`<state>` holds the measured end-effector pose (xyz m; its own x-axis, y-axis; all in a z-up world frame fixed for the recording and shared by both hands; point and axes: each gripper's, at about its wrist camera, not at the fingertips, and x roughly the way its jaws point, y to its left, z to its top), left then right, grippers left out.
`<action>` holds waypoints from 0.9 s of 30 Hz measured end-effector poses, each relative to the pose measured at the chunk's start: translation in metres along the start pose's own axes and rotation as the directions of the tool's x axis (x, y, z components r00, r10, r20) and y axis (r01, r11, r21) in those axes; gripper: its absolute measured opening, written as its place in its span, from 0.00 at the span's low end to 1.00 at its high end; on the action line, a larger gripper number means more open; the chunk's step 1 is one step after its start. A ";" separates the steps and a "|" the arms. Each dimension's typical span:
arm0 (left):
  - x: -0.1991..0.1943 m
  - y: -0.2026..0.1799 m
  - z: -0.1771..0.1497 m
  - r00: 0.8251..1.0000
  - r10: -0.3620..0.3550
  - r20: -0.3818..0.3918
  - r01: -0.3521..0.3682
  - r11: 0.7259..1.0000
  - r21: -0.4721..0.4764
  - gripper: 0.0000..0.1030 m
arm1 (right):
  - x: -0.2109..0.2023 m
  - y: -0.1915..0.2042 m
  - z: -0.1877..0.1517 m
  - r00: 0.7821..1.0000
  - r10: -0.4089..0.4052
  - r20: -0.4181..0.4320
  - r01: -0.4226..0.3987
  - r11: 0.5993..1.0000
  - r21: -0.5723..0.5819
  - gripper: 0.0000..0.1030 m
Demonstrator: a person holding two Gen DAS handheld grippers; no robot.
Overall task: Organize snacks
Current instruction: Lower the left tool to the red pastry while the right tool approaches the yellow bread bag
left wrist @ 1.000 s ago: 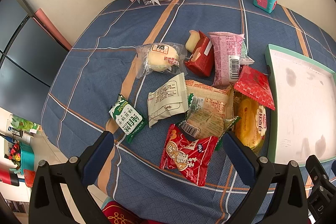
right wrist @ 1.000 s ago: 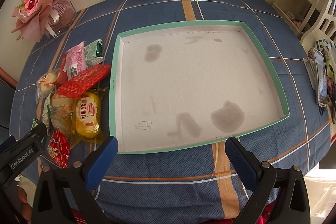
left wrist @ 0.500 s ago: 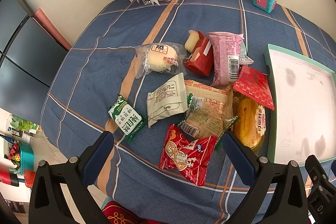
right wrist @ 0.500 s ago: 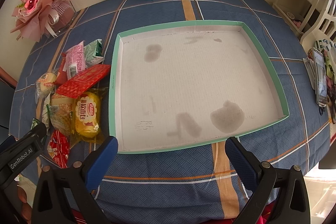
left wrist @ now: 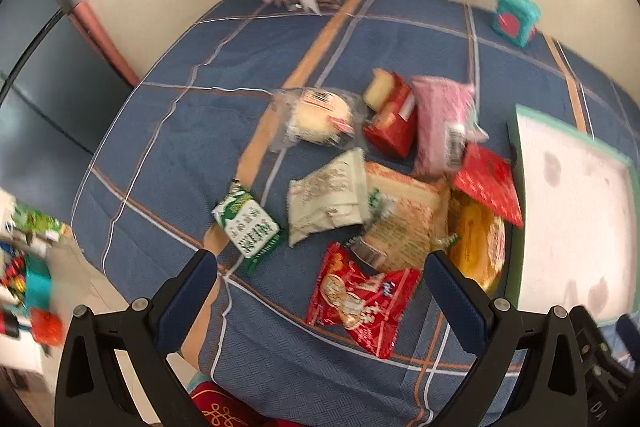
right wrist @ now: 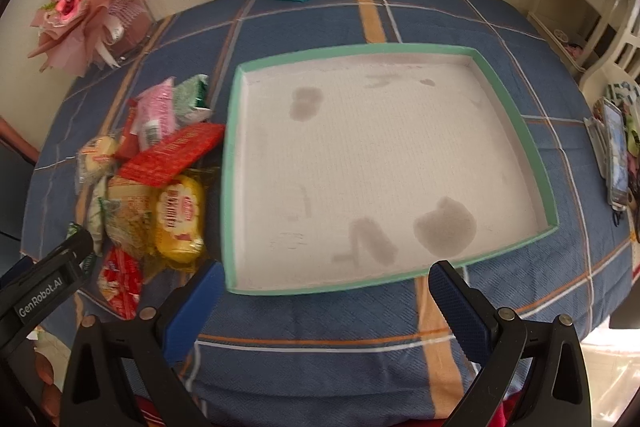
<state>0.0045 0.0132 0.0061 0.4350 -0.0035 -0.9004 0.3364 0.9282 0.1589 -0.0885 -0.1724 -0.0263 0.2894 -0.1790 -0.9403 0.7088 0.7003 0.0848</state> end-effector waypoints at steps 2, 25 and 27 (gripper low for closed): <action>0.000 0.012 0.002 1.000 -0.004 -0.002 0.004 0.999 -0.043 1.00 | -0.002 0.007 0.002 0.999 0.038 0.009 -0.038 0.999 -0.014 1.00; 0.072 0.028 -0.016 0.937 -0.222 -0.269 0.178 0.968 -0.177 0.92 | 0.041 0.071 0.029 0.941 0.327 -0.080 -0.329 0.944 -0.004 0.64; 0.079 0.025 -0.019 0.927 -0.239 -0.289 0.192 0.964 -0.182 0.92 | 0.044 0.074 0.030 0.940 0.329 -0.093 -0.332 0.943 -0.012 0.58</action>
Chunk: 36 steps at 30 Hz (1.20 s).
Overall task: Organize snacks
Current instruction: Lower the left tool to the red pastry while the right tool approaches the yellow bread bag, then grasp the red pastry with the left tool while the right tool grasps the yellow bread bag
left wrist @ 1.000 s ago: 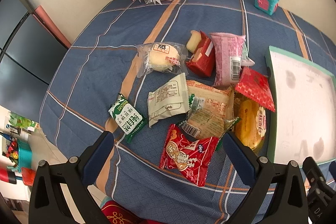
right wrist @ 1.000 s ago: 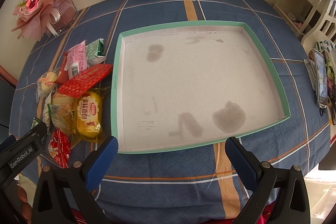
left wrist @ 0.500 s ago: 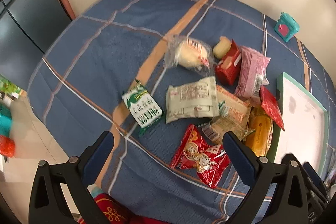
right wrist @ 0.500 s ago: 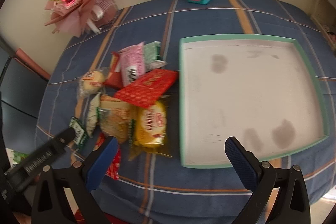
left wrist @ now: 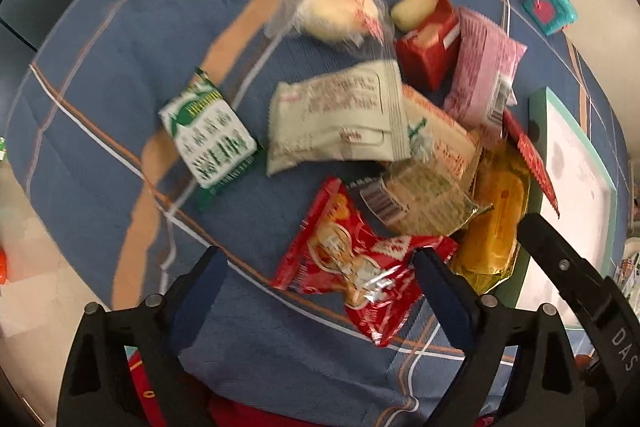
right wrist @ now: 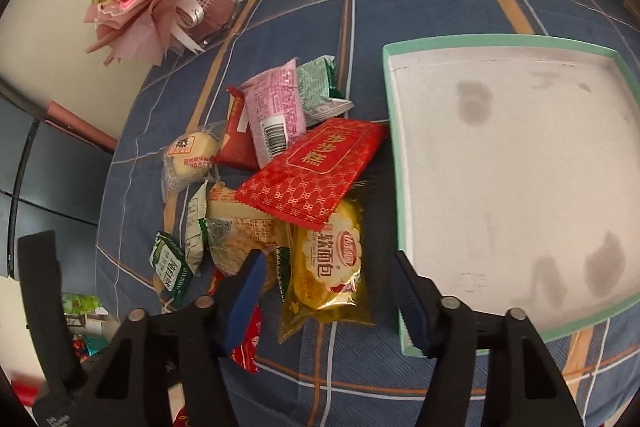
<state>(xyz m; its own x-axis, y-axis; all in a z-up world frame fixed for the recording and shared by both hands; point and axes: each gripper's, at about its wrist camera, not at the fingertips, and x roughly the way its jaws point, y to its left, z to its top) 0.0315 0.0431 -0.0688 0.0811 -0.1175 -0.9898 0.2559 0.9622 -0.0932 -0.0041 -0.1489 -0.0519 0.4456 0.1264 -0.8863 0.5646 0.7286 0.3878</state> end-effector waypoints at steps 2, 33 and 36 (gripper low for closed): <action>0.007 -0.001 0.000 1.000 -0.003 -0.015 0.003 1.000 0.002 0.90 | 0.006 0.003 0.001 1.000 -0.006 -0.016 0.006 1.000 -0.014 0.54; 0.035 -0.003 0.035 0.998 -0.015 0.067 0.016 1.000 -0.010 0.61 | 0.033 -0.009 0.004 0.994 0.006 -0.109 -0.006 1.000 0.001 0.41; 0.032 0.004 0.035 0.997 -0.007 0.083 0.009 1.000 -0.024 0.57 | 0.030 -0.009 0.004 0.994 0.007 -0.109 -0.007 1.000 -0.003 0.41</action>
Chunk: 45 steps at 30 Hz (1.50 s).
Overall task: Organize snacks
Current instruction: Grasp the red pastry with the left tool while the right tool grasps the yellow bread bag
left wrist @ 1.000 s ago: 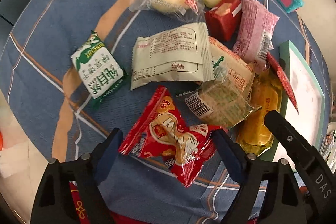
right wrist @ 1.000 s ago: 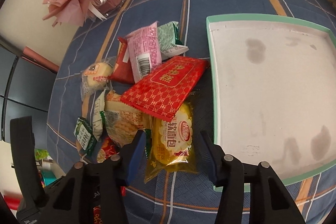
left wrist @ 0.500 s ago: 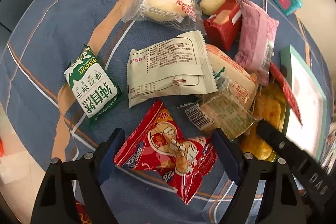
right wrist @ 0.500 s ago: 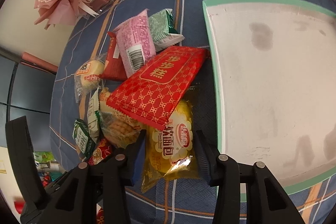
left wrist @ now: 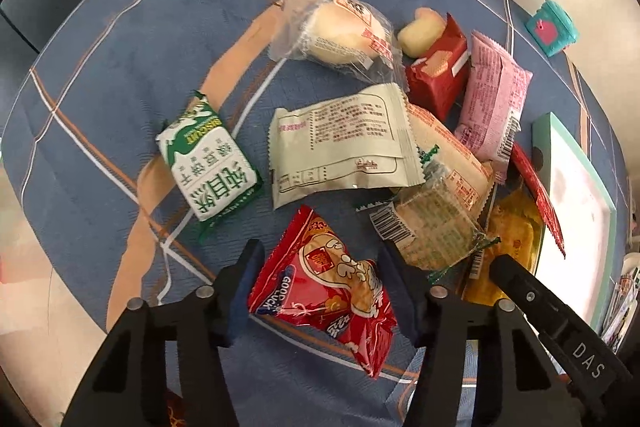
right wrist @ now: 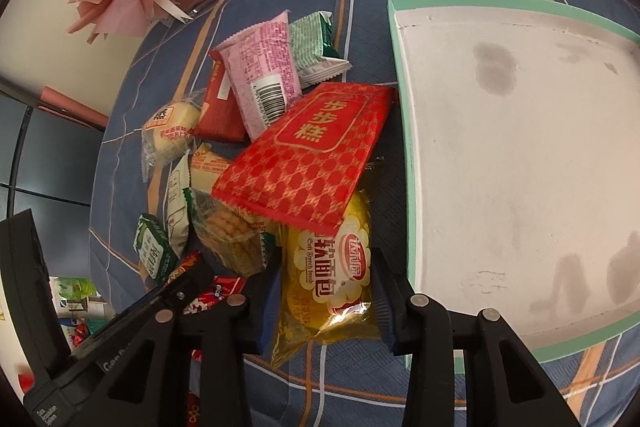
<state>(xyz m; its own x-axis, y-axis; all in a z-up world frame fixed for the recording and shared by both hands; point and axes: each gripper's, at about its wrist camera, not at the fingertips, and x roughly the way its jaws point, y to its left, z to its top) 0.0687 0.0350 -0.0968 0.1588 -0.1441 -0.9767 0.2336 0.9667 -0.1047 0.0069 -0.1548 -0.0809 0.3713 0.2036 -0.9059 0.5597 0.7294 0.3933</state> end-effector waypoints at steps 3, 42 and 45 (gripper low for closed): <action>-0.003 0.003 0.001 1.000 0.000 0.003 0.000 1.000 -0.013 0.55 | -0.005 -0.001 -0.002 1.000 -0.002 0.008 0.002 1.000 -0.002 0.41; 0.007 0.025 -0.030 0.990 -0.086 -0.115 0.075 0.993 -0.094 0.54 | -0.028 -0.007 -0.026 1.000 -0.011 0.002 0.011 0.999 -0.030 0.37; -0.005 0.027 -0.028 0.993 -0.088 -0.085 0.079 0.992 -0.097 0.54 | -0.029 -0.008 -0.026 1.000 -0.015 0.002 0.015 1.000 -0.021 0.39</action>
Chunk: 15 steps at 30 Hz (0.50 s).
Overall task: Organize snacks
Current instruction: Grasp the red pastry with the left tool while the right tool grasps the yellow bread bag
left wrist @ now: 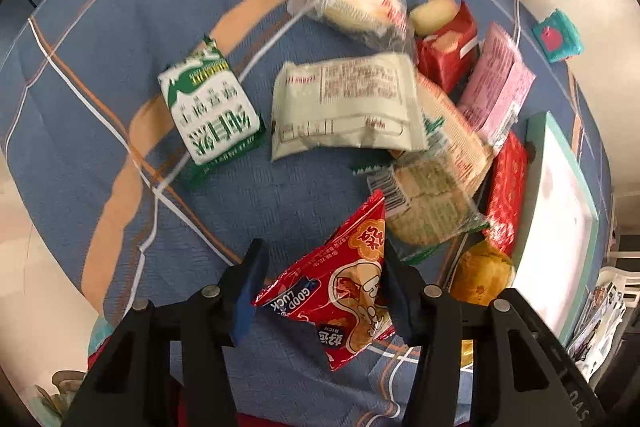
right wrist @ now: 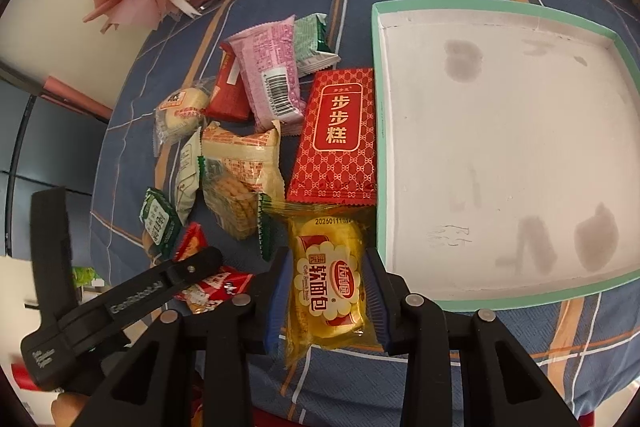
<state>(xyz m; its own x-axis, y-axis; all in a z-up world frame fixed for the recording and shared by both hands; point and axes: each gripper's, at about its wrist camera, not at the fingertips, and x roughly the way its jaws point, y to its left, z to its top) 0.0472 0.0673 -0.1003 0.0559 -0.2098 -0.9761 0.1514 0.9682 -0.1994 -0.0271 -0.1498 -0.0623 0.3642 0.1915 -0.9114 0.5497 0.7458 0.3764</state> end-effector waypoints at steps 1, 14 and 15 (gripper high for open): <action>-0.002 0.000 0.000 1.000 0.004 0.009 -0.004 1.000 0.002 0.54 | 0.001 0.000 0.000 1.000 0.001 -0.003 -0.001 1.000 -0.001 0.42; -0.010 0.001 -0.005 1.000 0.005 -0.012 -0.005 1.000 -0.011 0.54 | 0.031 0.026 -0.004 0.995 -0.081 -0.057 0.075 0.991 -0.108 0.52; -0.009 0.001 -0.004 1.000 0.005 -0.014 -0.005 1.000 -0.011 0.54 | 0.032 0.029 -0.006 0.994 -0.097 -0.054 0.089 0.988 -0.128 0.50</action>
<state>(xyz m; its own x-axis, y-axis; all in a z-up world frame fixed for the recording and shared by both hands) 0.0426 0.0708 -0.0921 0.0431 -0.2028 -0.9783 0.1399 0.9708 -0.1951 -0.0037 -0.1185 -0.0811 0.2685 0.1526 -0.9511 0.4796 0.8351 0.2694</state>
